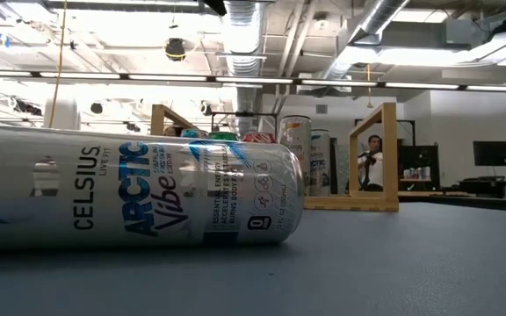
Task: Place canned beverage on shelf
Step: Put the light blue soda can on the shelf
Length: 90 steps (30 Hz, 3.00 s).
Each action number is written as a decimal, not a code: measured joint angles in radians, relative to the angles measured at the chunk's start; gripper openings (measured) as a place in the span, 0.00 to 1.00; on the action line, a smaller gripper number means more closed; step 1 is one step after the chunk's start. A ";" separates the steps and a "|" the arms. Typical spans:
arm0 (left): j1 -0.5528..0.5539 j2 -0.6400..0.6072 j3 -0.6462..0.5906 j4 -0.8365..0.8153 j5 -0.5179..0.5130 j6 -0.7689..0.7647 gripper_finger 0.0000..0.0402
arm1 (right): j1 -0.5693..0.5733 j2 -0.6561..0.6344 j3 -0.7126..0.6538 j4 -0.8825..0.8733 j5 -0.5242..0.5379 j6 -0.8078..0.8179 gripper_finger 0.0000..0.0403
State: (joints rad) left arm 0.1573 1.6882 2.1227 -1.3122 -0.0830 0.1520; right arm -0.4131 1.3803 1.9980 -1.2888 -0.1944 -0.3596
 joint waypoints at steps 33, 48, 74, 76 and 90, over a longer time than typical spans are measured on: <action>-0.878 0.064 -0.004 -0.245 -0.187 -1.604 0.69 | 0.624 0.086 -0.125 -0.006 0.223 0.559 0.79; -0.909 0.324 -0.006 -0.043 -0.038 -1.968 0.69 | 0.701 0.103 -0.125 -0.124 0.220 0.457 0.79; -0.864 0.343 -0.017 -0.138 0.136 -1.986 0.69 | 0.780 0.106 -0.124 -0.167 0.221 0.427 0.79; -0.858 0.343 -0.017 -0.137 0.136 -1.966 0.70 | 0.779 0.106 -0.124 -0.161 0.221 0.427 0.79; -0.801 0.343 -0.017 -0.089 0.122 -1.747 0.71 | 0.779 0.106 -0.124 -0.121 0.221 0.427 0.79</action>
State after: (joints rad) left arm -0.6436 2.0308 2.1056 -1.4013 0.0393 -1.5948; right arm 0.3660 1.4864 1.8736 -1.4094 0.0265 0.0673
